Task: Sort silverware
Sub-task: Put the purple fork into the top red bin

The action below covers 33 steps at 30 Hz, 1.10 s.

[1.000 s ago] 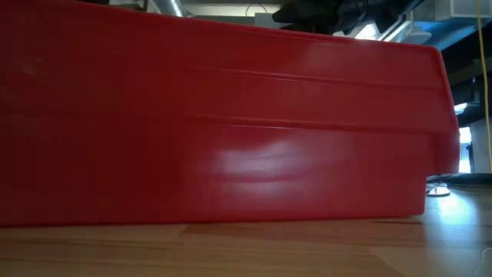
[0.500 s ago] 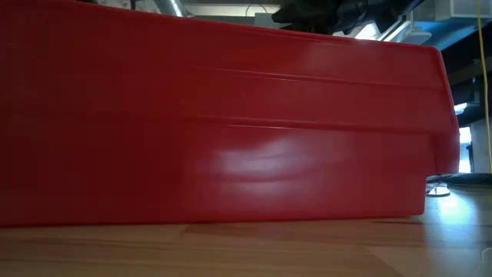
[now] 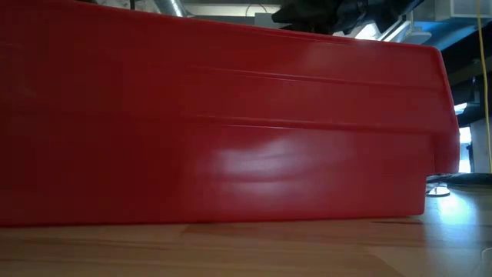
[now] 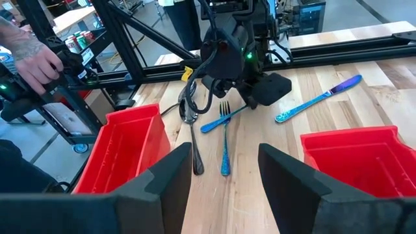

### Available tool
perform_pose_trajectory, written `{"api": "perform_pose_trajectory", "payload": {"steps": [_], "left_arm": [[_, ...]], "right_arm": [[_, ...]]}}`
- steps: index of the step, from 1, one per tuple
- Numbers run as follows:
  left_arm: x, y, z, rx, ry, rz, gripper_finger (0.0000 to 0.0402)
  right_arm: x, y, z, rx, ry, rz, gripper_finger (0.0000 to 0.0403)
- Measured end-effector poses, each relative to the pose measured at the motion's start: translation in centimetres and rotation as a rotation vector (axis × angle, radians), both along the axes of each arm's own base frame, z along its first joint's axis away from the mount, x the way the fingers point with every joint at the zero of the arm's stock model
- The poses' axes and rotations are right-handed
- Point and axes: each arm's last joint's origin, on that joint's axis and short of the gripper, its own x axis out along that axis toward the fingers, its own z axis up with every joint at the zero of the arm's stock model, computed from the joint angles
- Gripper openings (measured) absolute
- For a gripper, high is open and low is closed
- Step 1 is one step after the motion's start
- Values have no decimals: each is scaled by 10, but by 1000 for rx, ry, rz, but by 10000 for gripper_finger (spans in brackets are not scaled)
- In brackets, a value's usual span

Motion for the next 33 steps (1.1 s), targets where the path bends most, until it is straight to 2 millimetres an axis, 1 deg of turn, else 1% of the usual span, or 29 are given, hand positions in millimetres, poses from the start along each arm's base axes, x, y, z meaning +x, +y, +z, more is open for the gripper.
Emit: {"api": "perform_pose_trajectory", "payload": {"steps": [3, 8, 17, 24, 29, 33], "left_arm": [[3, 1, 3, 35, -10, 2, 12], [10, 2, 20, 110, -17, 33, 4], [28, 1, 75, 118, -35, 51, 1], [44, 2, 122, 236, -150, 7, 0], [54, 10, 153, 294, -255, 14, 0], [62, 21, 168, 355, -337, 29, 0]], "right_arm": [[0, 0, 0, 0, 0, 0, 161], [0, -3, -1, -24, 15, -91, 161], [1, -3, 1, 73, 18, -145, 161], [2, -3, 3, 209, 22, -192, 161], [7, -4, 4, 371, 11, -239, 161], [16, -5, -1, 397, -20, -240, 161]]}}
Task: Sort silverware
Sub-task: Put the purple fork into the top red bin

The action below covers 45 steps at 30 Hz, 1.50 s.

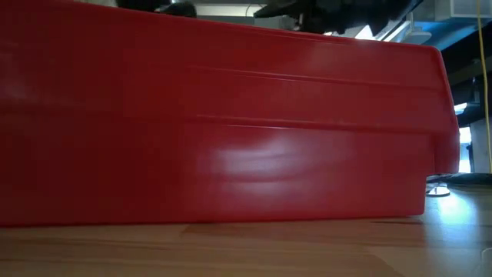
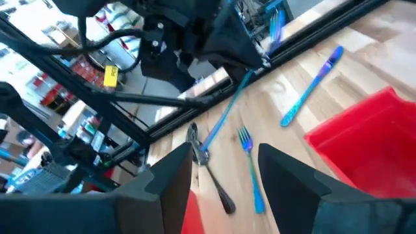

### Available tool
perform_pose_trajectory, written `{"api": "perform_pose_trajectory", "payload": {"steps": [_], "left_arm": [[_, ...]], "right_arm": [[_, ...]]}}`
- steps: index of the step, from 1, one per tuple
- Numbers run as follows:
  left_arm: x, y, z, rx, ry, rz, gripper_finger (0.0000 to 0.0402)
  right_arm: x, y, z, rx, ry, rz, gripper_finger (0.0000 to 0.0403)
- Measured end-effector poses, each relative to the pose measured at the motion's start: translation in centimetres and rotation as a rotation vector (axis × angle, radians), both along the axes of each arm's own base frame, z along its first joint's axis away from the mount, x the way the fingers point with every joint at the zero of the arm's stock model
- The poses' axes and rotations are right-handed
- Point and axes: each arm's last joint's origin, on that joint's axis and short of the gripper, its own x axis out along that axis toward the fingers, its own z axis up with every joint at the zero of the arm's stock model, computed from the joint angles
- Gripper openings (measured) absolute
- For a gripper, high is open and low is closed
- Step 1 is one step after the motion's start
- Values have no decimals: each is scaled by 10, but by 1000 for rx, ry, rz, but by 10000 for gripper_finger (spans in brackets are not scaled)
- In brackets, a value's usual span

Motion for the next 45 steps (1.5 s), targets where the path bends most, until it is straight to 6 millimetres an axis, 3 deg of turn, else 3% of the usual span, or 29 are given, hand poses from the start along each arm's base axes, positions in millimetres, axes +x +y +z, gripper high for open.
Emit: {"api": "perform_pose_trajectory", "payload": {"steps": [3, 9, 16, 23, 30, 35, 45], "left_arm": [[6, 9, 8, 26, -49, -17, 0], [16, 19, 14, 163, -16, -260, 0], [25, 27, 21, 327, 23, -473, 0], [25, 27, 21, 427, 129, -644, 0], [33, 20, 24, 464, 68, -742, 0], [43, 14, 30, 528, -12, -780, 0], [51, 13, 20, 475, -13, -781, 0]], "right_arm": [[6, 1, -1, -5, -49, 6, 161], [9, -1, 7, -42, -153, -31, 161], [7, -25, 10, 49, -169, -264, 161], [3, -46, 11, 153, -185, -324, 161], [3, -53, 11, 16, -202, -327, 161], [6, -60, 16, 17, -219, -336, 161], [36, -64, 33, -14, -179, -287, 161]]}}
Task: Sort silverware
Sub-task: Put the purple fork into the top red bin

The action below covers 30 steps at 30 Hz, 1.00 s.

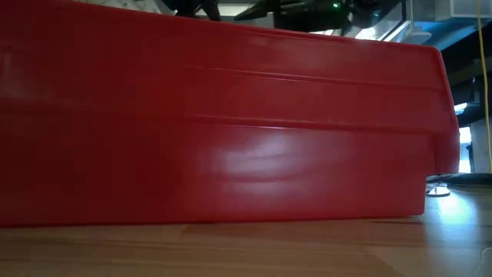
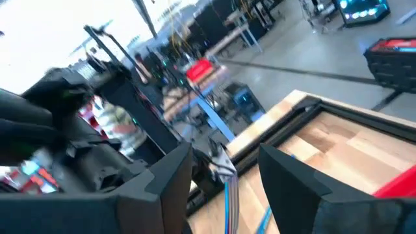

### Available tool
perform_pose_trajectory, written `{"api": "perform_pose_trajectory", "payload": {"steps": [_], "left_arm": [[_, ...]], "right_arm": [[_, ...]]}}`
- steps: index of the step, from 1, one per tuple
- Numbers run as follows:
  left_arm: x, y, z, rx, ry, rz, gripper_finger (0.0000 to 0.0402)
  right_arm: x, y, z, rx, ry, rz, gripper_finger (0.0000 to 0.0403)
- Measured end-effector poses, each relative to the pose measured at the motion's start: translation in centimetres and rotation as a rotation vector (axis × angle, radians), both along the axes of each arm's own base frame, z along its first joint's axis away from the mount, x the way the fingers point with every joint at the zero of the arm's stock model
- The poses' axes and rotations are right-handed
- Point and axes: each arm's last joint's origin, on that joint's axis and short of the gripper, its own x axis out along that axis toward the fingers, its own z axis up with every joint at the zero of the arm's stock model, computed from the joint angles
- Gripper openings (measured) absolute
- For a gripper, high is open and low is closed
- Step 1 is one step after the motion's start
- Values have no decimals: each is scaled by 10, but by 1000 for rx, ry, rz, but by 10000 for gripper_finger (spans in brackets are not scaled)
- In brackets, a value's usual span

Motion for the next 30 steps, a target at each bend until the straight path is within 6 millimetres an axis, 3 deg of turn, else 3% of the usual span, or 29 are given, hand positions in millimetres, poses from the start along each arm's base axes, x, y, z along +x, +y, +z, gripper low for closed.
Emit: {"api": "perform_pose_trajectory", "payload": {"steps": [5, 12, 17, 21, 30], "left_arm": [[0, 2, 0, -1, -2, 15, 0], [0, 4, 0, -11, -9, 30, 0], [0, 4, 0, -7, -7, 22, 0], [2, 4, 1, -26, -31, 19, 0], [2, 5, 1, -54, -47, 35, 0]], "right_arm": [[14, 9, -1, -112, 151, -37, 161], [14, 11, -3, -148, 210, -92, 161], [21, 12, -18, -157, 264, -68, 150], [26, 11, -24, -143, 256, -62, 119], [27, 11, -22, -141, 232, -46, 7]]}}
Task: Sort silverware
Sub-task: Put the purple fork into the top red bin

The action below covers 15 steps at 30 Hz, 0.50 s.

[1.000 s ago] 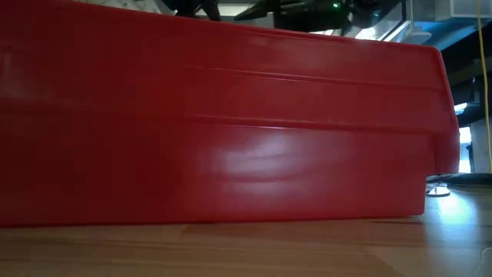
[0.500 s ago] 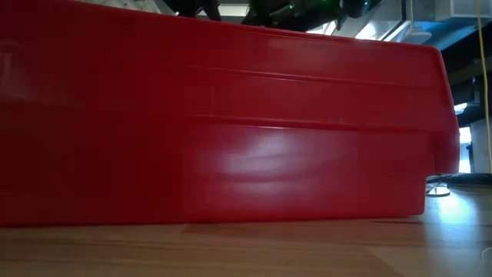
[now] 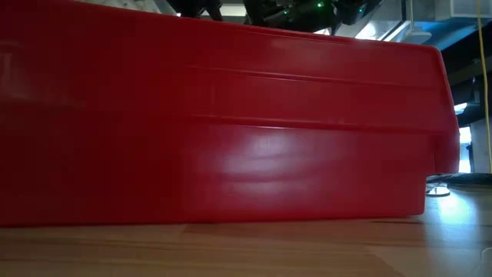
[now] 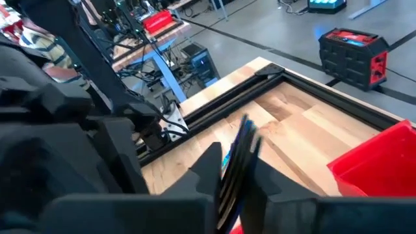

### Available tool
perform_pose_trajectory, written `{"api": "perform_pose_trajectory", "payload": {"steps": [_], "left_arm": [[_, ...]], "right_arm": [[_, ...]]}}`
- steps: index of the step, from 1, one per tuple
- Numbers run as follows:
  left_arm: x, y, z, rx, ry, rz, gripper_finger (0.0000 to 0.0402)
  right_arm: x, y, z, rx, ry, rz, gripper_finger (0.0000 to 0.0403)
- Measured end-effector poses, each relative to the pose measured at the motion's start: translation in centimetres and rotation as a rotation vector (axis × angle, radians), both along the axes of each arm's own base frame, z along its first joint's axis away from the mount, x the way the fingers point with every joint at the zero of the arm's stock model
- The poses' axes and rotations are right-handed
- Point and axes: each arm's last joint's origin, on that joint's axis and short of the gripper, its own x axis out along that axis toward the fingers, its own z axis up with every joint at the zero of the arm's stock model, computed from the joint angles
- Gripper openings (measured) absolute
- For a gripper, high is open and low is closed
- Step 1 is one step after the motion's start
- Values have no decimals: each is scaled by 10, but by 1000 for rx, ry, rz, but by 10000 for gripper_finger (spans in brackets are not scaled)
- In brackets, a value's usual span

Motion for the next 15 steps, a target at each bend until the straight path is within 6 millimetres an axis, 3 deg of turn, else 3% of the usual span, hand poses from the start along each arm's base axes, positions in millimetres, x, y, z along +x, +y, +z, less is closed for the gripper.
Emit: {"api": "perform_pose_trajectory", "payload": {"steps": [10, 15], "left_arm": [[0, 7, 1, -30, -28, 60, 2], [4, 3, 5, -75, -117, 97, 24]], "right_arm": [[1, 0, 4, 20, -28, 15, 1], [-1, -7, 5, 31, -32, 25, 0]]}}
